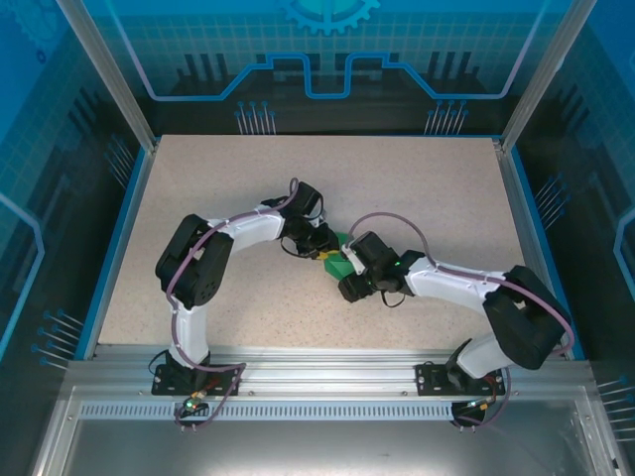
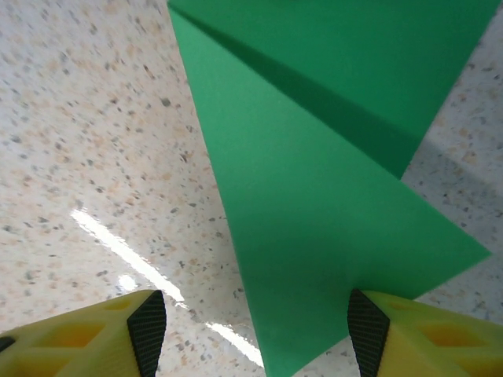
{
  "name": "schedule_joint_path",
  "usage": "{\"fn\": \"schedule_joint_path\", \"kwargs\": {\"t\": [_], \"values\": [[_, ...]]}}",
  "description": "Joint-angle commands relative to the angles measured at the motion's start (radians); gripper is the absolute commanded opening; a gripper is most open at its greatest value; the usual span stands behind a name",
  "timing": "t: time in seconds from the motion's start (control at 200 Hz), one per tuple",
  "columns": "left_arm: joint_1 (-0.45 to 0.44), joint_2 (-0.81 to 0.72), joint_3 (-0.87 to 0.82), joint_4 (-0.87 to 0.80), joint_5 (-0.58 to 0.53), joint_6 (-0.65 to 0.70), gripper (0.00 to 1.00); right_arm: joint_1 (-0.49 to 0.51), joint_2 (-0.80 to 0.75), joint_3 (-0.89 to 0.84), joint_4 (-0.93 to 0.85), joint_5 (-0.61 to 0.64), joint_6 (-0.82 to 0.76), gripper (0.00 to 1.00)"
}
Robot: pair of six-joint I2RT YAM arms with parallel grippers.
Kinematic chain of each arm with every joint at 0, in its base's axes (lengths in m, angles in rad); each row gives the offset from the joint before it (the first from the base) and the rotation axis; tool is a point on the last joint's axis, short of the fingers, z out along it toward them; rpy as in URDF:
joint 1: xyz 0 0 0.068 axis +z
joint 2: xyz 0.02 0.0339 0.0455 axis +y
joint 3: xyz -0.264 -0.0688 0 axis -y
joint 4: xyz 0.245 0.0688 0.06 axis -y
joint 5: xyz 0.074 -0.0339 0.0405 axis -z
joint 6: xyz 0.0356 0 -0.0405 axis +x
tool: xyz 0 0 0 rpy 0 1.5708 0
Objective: Fold a paper plane with a square sheet of paper (fold left side to right side)
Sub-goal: Third fold the triangle at the center of the table, then fourth fold the wing at the center of the table.
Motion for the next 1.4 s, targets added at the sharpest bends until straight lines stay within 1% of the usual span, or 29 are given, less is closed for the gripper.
{"fn": "schedule_joint_path", "kwargs": {"t": [0.0, 0.275, 0.58, 1.0, 1.246, 1.396], "values": [[-0.008, -0.009, 0.038, -0.040, 0.009, -0.014, 0.24, 0.021, 0.029, 0.037, 0.034, 0.056, -0.027, 0.66], [-0.012, -0.001, 0.053, -0.043, 0.009, -0.023, 0.24, 0.031, 0.075, 0.044, 0.052, 0.090, -0.016, 0.64], [-0.012, 0.005, 0.068, -0.053, 0.015, -0.019, 0.24, 0.047, 0.126, 0.079, 0.050, 0.120, -0.016, 0.54], [-0.008, -0.008, 0.082, -0.080, 0.006, 0.005, 0.27, 0.048, 0.159, 0.077, 0.035, 0.139, 0.005, 0.33], [0.032, -0.068, 0.072, -0.111, -0.001, 0.039, 0.35, 0.045, 0.167, 0.074, 0.039, 0.126, 0.020, 0.22], [0.065, -0.132, 0.051, -0.119, 0.000, 0.060, 0.47, 0.037, 0.172, 0.071, 0.045, 0.105, 0.032, 0.19]]}}
